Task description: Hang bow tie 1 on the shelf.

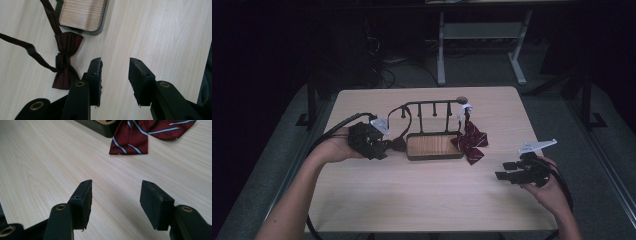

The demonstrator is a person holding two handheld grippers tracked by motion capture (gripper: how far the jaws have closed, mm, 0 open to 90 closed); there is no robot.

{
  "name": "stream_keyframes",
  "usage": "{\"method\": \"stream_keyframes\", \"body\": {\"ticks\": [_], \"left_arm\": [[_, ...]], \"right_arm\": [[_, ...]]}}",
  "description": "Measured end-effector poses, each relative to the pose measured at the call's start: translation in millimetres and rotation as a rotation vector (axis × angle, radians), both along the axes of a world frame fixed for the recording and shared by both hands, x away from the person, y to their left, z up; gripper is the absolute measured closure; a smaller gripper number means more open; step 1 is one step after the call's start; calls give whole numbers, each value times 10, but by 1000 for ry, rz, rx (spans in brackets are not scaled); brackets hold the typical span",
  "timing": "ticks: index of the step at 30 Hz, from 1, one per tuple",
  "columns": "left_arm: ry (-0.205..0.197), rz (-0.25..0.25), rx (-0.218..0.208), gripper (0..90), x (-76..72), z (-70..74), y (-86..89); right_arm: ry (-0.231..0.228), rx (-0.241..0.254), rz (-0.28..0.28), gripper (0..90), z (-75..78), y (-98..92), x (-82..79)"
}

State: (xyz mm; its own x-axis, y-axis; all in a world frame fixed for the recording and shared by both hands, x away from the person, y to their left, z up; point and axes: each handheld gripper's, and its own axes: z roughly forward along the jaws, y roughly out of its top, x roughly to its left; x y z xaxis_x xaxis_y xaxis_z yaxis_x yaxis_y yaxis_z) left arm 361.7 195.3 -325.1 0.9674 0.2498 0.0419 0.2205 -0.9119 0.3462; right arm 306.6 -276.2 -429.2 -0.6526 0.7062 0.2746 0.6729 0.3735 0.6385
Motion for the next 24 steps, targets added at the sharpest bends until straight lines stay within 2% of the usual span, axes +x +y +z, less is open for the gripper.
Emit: {"method": "stream_keyframes", "body": {"ticks": [17,20,24], "left_arm": [[25,-4,2,609,-85,-251,9],[23,-8,21,601,-97,-278,-7],[27,-5,4,585,-111,-303,-11]], "right_arm": [[-1,-2,7,430,-20,16,4],[-2,-4,7,430,-18,15,4],[0,-2,5,430,-21,13,2]]}}
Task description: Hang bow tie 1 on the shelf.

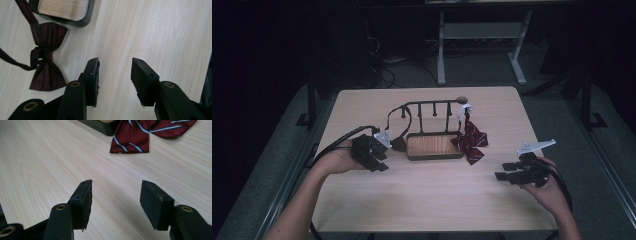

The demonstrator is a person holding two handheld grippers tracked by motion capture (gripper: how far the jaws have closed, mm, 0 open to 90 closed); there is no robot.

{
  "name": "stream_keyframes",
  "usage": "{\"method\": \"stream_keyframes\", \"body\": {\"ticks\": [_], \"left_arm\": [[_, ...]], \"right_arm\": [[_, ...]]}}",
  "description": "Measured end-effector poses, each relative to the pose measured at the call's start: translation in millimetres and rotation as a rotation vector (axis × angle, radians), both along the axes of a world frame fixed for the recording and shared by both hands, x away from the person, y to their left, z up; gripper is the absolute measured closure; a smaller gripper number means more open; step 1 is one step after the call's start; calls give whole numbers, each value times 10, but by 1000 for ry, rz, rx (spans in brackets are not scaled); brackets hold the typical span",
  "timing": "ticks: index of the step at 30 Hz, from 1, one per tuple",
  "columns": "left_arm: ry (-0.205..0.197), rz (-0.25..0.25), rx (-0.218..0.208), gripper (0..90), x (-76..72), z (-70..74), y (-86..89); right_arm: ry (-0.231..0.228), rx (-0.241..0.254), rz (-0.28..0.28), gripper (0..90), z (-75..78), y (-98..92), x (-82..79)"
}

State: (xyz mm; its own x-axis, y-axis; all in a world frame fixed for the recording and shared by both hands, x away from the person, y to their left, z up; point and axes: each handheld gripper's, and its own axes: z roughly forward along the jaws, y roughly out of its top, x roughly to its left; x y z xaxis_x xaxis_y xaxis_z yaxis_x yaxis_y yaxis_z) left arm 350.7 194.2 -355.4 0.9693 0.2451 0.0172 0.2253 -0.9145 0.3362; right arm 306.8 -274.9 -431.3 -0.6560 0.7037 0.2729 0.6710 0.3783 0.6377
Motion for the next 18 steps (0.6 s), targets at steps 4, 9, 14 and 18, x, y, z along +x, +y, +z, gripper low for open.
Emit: {"method": "stream_keyframes", "body": {"ticks": [4,9,14,18], "left_arm": [[8,12,-5,571,-14,-75,21],[9,18,-9,546,-50,-146,38],[17,15,-8,530,-79,-205,40],[22,18,-16,520,-97,-254,42]], "right_arm": [[0,-4,2,429,-1,1,0],[1,-4,2,429,-5,3,1],[5,-5,9,429,-13,24,2],[9,-5,7,429,-13,29,-1]]}}
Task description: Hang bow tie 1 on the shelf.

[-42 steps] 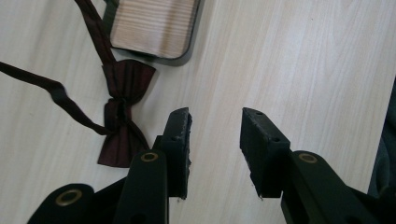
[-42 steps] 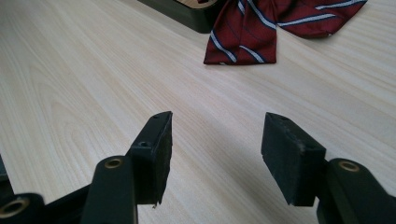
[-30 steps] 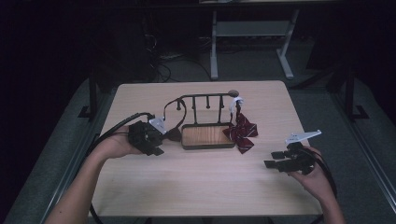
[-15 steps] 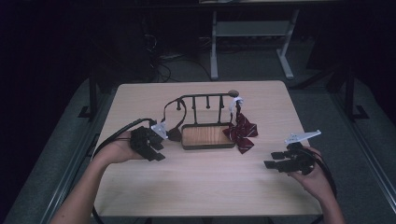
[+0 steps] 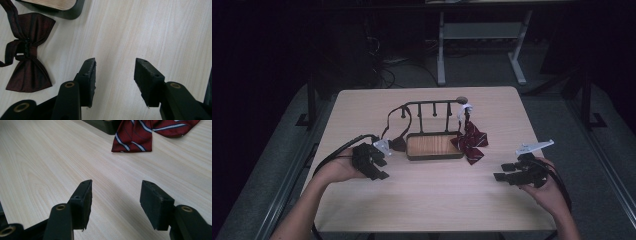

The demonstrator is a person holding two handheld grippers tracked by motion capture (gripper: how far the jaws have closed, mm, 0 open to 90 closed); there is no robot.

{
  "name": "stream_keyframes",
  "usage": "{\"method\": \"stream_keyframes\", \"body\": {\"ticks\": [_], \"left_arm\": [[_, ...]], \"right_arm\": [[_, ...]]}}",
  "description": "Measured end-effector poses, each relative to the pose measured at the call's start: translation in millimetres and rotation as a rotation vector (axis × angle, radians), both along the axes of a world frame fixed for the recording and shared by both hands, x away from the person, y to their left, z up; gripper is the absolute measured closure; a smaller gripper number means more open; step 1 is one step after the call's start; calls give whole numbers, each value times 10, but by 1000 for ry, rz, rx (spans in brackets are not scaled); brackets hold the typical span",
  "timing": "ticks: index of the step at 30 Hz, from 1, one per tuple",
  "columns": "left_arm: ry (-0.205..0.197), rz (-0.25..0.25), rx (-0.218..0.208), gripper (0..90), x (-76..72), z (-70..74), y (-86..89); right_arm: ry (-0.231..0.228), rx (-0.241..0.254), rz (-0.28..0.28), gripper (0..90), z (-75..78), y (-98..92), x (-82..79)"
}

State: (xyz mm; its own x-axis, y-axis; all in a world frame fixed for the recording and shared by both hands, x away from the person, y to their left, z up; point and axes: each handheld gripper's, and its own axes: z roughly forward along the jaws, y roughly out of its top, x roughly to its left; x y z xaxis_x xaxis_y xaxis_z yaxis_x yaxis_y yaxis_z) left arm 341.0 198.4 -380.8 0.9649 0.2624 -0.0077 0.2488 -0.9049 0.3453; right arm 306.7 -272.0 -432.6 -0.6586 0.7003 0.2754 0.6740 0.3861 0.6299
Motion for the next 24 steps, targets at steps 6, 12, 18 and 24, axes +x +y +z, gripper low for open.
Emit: {"method": "stream_keyframes", "body": {"ticks": [6,12,18,24], "left_arm": [[-3,3,-6,498,-23,-58,-7],[-15,9,-24,477,-54,-108,-4],[-24,18,-42,469,-81,-154,15],[-32,27,-59,463,-112,-197,33]], "right_arm": [[1,0,-2,430,-1,0,-2],[-1,-1,-1,430,-6,-6,-5],[-7,-6,7,429,-19,-2,-4],[0,-5,4,429,-23,9,-14]]}}
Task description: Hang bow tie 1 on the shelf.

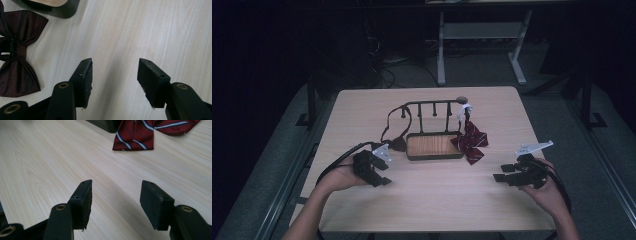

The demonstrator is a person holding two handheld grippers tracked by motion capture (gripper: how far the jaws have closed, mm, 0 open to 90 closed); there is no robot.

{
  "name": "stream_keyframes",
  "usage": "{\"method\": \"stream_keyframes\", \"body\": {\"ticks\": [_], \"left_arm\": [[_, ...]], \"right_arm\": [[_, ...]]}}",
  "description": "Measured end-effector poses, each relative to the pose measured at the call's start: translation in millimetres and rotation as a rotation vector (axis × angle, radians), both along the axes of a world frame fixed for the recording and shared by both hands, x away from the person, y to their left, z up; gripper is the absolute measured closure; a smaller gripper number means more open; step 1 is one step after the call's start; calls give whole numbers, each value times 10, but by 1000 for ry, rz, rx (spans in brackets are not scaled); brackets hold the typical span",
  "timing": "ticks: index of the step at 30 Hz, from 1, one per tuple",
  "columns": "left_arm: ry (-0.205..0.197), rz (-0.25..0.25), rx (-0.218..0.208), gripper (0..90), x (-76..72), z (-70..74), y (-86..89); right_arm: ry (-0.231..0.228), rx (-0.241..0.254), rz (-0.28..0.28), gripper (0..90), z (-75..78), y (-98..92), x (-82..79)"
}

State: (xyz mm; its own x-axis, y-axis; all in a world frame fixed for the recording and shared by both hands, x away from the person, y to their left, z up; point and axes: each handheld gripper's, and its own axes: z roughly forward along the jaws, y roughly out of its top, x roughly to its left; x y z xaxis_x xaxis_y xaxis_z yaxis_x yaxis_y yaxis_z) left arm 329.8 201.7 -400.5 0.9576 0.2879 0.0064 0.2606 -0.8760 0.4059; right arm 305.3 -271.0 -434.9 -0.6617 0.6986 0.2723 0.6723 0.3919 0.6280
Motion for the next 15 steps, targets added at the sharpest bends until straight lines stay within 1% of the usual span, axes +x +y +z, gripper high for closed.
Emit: {"method": "stream_keyframes", "body": {"ticks": [3,4,8,10,11,13,14,15], "left_arm": [[-9,5,0,453,-17,-22,10],[-10,11,-10,452,-30,-35,13],[-19,18,-16,451,-69,-84,23],[-17,22,-26,447,-80,-109,34],[-23,26,-32,443,-86,-121,40],[-20,35,-49,437,-99,-141,55],[-31,37,-58,435,-106,-154,62],[-27,50,-69,429,-121,-169,65]], "right_arm": [[3,3,-5,430,-5,4,-7],[3,2,-4,429,-5,5,-10],[2,1,4,429,-19,23,-16],[4,-5,5,429,-24,38,-22],[3,-6,5,430,-26,41,-26],[-4,-5,11,430,-30,44,-29],[-6,-5,11,429,-34,47,-30],[-4,-6,9,429,-36,56,-32]]}}
